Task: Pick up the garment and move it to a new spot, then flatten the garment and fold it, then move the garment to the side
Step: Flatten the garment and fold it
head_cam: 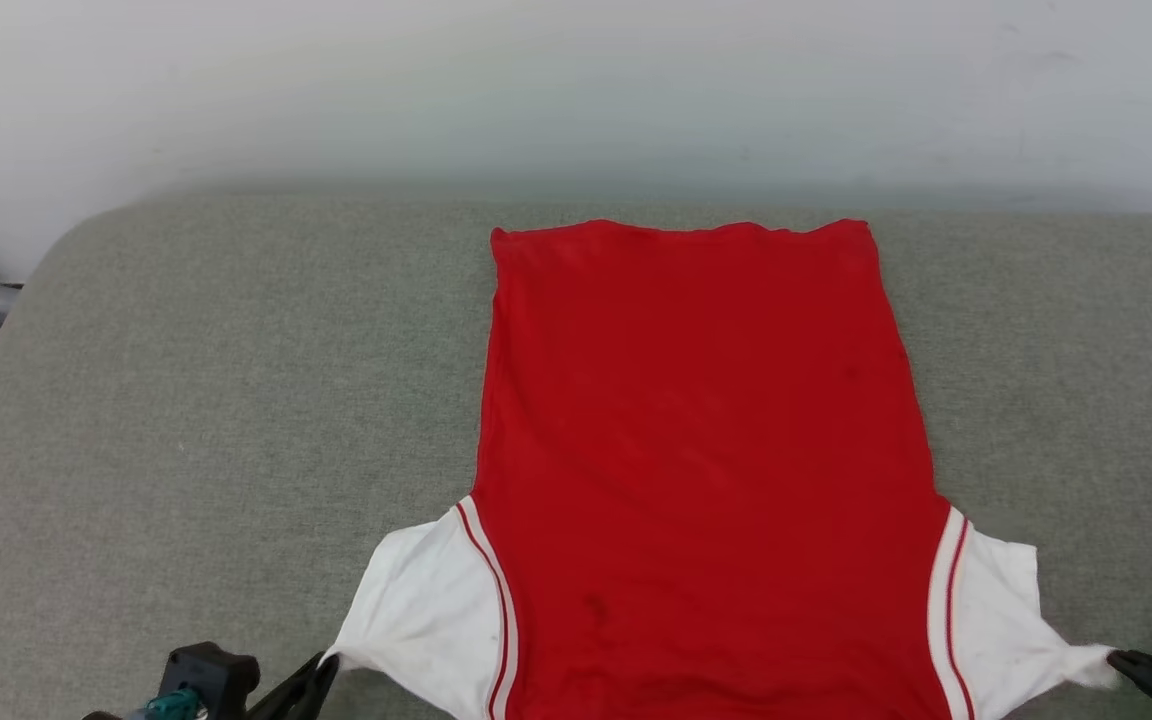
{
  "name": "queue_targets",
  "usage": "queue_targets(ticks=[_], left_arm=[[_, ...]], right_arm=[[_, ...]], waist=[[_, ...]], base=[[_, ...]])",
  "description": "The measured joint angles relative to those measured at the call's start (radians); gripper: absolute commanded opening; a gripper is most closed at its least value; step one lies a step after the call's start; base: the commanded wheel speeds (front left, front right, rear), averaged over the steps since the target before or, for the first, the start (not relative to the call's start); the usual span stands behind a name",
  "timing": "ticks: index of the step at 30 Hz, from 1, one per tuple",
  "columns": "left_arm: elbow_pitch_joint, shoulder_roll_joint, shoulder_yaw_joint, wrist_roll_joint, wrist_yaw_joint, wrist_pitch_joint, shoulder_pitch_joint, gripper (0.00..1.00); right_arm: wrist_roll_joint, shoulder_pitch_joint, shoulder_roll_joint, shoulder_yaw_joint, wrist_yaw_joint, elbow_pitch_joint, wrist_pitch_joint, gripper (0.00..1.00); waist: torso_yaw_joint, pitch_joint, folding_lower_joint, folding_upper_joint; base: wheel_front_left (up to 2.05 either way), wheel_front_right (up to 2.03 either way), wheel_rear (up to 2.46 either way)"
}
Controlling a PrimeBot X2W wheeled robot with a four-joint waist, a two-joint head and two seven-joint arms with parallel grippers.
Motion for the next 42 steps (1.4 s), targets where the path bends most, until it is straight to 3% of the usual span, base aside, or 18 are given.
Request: queue_targets(ticks=[8,15,19,24,32,42], left_arm=[[-0.207,0.051,-0.031,0.007,-0.007,0.141,-0.032,0.00],[-0.349,0.073,-0.058,0.020,-0.017,0.218,-0.077,0.00],[-0.388,0.064,-0.065,0.039,-0.018,0.218,-0.120,0.00],[-0.402,0.041,-0.081,0.060,-0.026,0.199,-0.148,0.00],[-0.383,-0.008,-0.107,0.079,-0.054,0.154,-0.225,0.00],[-0.334,-0.043,-0.121,0.085,-0.066,0.101,-0.257,0.00]], right_arm=[[-0.028,-0.117,0.023,-0.161,-0.001,-0.129,0.189,1.00],[-0.177,-0.380,0.089,-0.257,-0.001,-0.224,0.430,1.00],[-0.274,-0.561,0.131,-0.283,-0.001,-0.222,0.559,1.00],[-0.415,-0.750,0.139,-0.320,-0.001,-0.181,0.676,1.00],[-0.608,-0.946,0.160,-0.372,-0.001,-0.075,0.719,1.00],[-0.678,-0.967,0.148,-0.367,-0.001,-0.006,0.641,1.00]], waist=[[0.048,0.085,0.0002,0.0000],[0.111,0.215,0.0003,0.0000],[0.155,0.296,0.0004,0.0000],[0.222,0.390,0.0004,0.0000],[0.329,0.511,0.0004,-0.0001],[0.415,0.581,0.0002,-0.0001]], base=[[0.00,0.00,0.00],[0.00,0.00,0.00],[0.00,0.00,0.00],[0.00,0.00,0.00],[0.00,0.00,0.00],[0.00,0.00,0.00]])
